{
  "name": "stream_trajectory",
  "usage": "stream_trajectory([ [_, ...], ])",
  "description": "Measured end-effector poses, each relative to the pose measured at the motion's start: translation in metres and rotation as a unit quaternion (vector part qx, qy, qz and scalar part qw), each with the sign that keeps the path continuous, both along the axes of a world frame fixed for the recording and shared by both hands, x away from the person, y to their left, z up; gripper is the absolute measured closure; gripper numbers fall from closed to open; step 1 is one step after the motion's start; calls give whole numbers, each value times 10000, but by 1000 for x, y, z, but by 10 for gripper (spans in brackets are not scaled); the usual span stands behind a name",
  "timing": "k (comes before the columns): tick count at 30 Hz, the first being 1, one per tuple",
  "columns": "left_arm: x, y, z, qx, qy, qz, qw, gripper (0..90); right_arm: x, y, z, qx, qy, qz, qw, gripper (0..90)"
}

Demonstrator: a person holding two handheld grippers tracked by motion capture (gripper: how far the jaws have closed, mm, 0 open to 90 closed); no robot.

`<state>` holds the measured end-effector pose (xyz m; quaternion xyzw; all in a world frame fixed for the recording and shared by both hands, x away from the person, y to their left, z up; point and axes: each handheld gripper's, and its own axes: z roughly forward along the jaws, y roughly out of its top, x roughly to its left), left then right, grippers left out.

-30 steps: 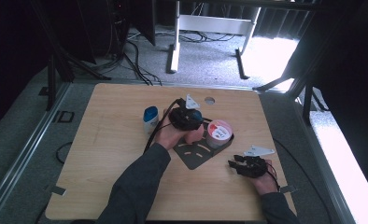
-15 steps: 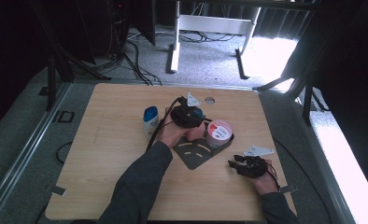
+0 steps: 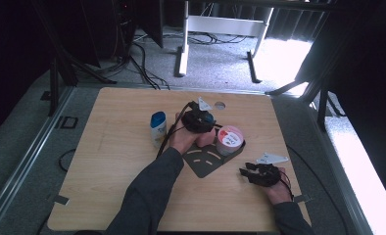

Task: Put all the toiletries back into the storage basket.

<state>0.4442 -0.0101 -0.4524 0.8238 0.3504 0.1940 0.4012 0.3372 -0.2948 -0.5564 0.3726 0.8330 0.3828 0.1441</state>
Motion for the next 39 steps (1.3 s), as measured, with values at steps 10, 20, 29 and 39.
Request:
stream_trajectory([
  [10,7,-7,-2,94,17,77,9999,528,0,0,0,8,8,-6,10000,586],
  [20,12,-11,-5,64,77,154,9998,528,0,0,0,14,8,-5,10000,585],
  [29,14,-13,-7,-25,86,201,9998,528,0,0,0,16,8,-5,10000,586],
  [39,18,-14,-7,-105,93,303,9994,528,0,0,0,19,9,-6,10000,586],
])
